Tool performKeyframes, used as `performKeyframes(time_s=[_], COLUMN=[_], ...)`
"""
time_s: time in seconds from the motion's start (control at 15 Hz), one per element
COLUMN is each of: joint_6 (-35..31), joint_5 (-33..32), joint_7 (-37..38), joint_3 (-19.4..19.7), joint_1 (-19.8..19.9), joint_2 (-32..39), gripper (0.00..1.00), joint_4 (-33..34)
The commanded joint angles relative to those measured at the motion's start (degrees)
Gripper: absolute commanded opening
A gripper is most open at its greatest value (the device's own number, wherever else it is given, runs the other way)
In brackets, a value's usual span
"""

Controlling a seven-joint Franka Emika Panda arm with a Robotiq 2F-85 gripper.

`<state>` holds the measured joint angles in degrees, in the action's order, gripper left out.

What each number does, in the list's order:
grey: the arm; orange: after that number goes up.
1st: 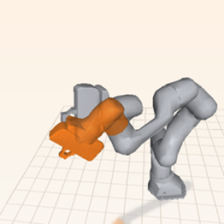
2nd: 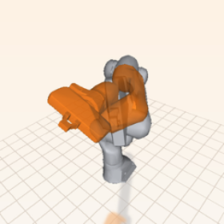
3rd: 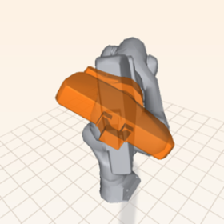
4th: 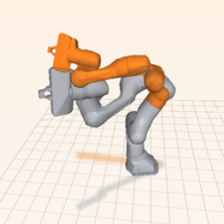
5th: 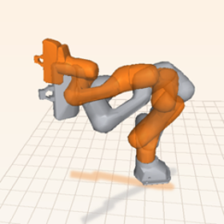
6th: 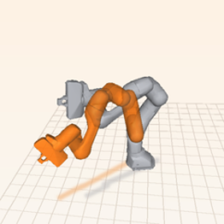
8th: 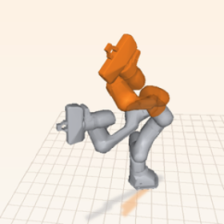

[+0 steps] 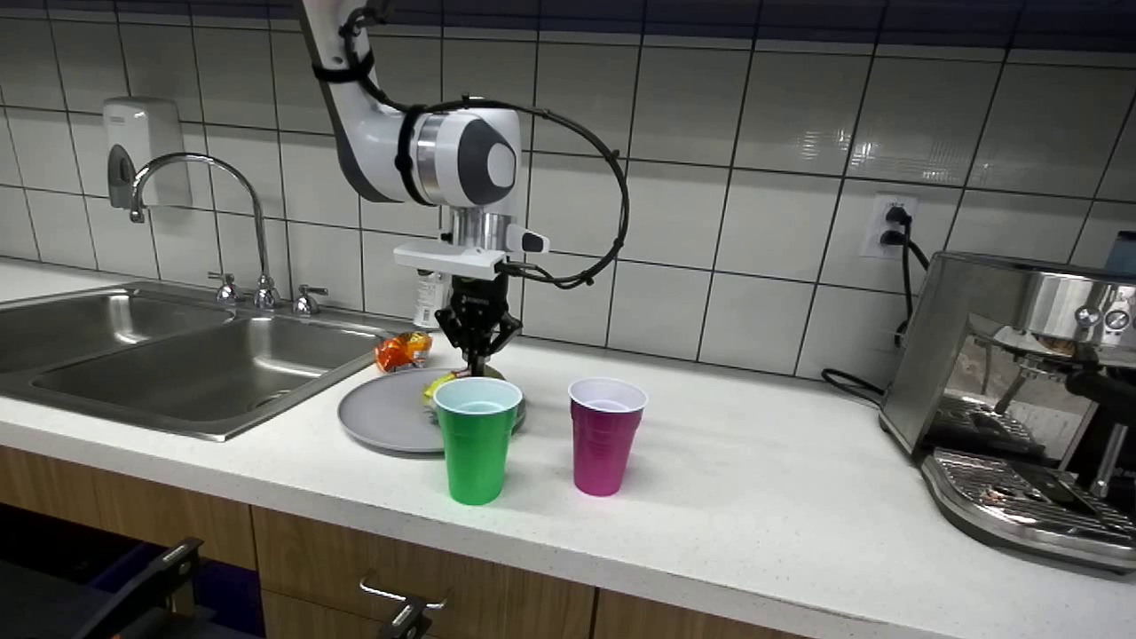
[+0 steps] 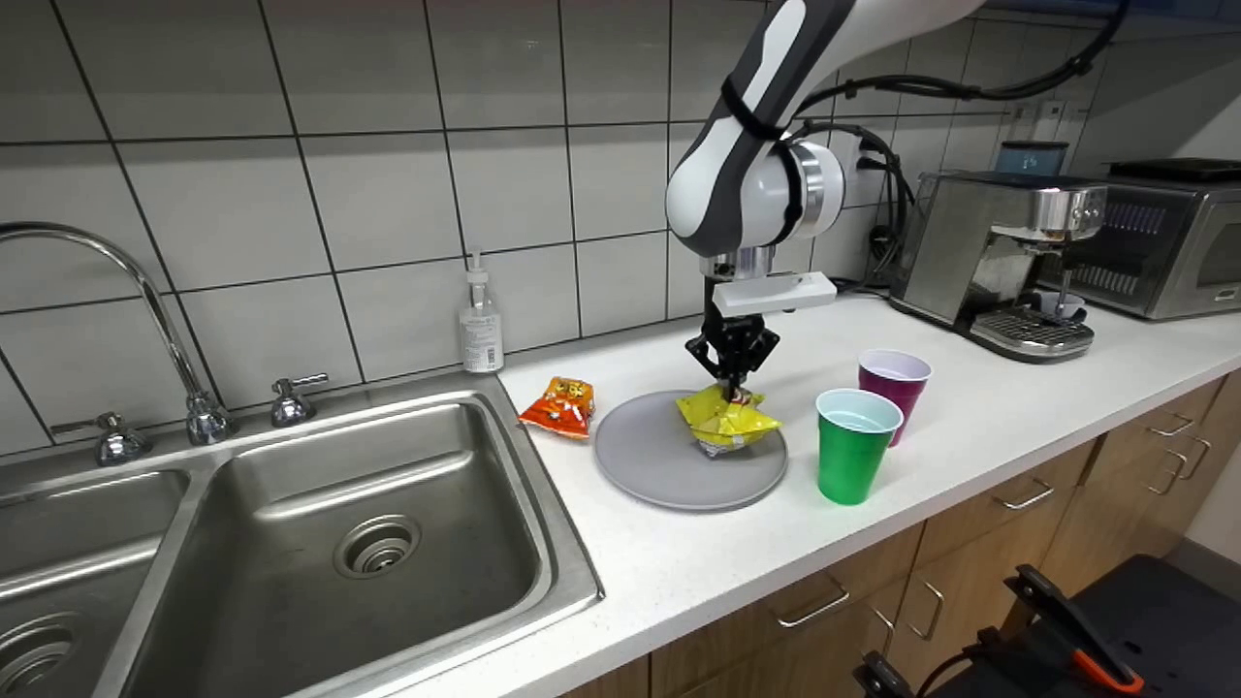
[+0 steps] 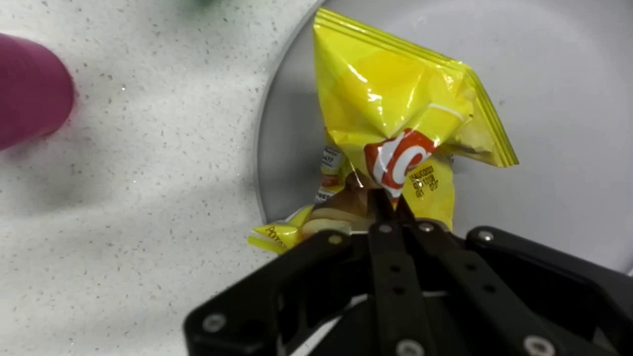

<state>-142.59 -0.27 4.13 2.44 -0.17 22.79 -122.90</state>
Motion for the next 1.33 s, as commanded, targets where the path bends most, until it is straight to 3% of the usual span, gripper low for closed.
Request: performKeyframes(time_s=[0.0,0.73,1.27], joint_6=[-0.06,1.46,0.48], joint_5=[-0.98,-1.87,-2.38], joint_7=[3.17,7.24,13.93], joint_3=[1.15,6.82,9.95], joint_1=[-0.45,1.48,1.26], joint_2=[0.91,-1.43,3.58], gripper=[0.00,0.00,0.00], joint_4=[3.18,6.96,11.21])
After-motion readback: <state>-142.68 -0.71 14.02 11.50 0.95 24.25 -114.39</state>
